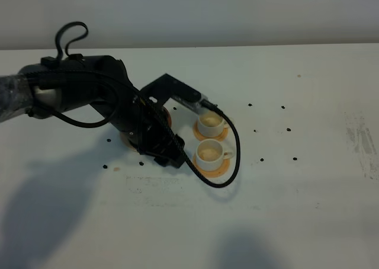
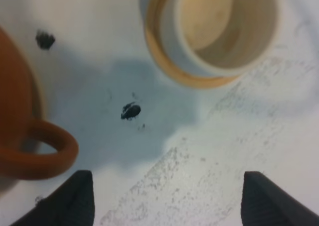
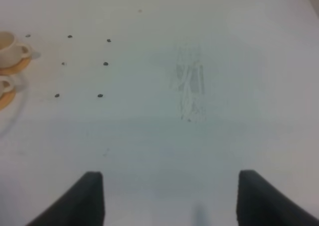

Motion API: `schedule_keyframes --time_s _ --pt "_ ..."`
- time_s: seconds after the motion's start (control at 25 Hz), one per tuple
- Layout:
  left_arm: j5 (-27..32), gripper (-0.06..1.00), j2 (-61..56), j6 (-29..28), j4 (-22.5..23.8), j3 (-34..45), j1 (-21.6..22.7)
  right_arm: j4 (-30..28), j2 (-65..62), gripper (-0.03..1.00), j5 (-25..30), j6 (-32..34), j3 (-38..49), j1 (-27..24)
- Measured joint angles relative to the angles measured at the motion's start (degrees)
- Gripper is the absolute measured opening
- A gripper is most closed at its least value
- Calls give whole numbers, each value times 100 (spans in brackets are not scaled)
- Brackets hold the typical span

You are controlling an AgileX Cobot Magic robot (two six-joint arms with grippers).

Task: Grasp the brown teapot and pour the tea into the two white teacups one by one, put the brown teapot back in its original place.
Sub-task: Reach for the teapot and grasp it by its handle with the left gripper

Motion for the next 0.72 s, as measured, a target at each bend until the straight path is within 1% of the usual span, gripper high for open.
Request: schedule_keyframes --time_s 0.36,0.6,0.72 --pt "-480 60 160 -26 -46 0 -36 0 0 54 0 0 0 0" --pt "-487 60 232 -32 -59 1 -30 0 0 54 0 0 0 0" --pt "-456 60 232 -105 21 1 7 0 0 54 0 0 0 0"
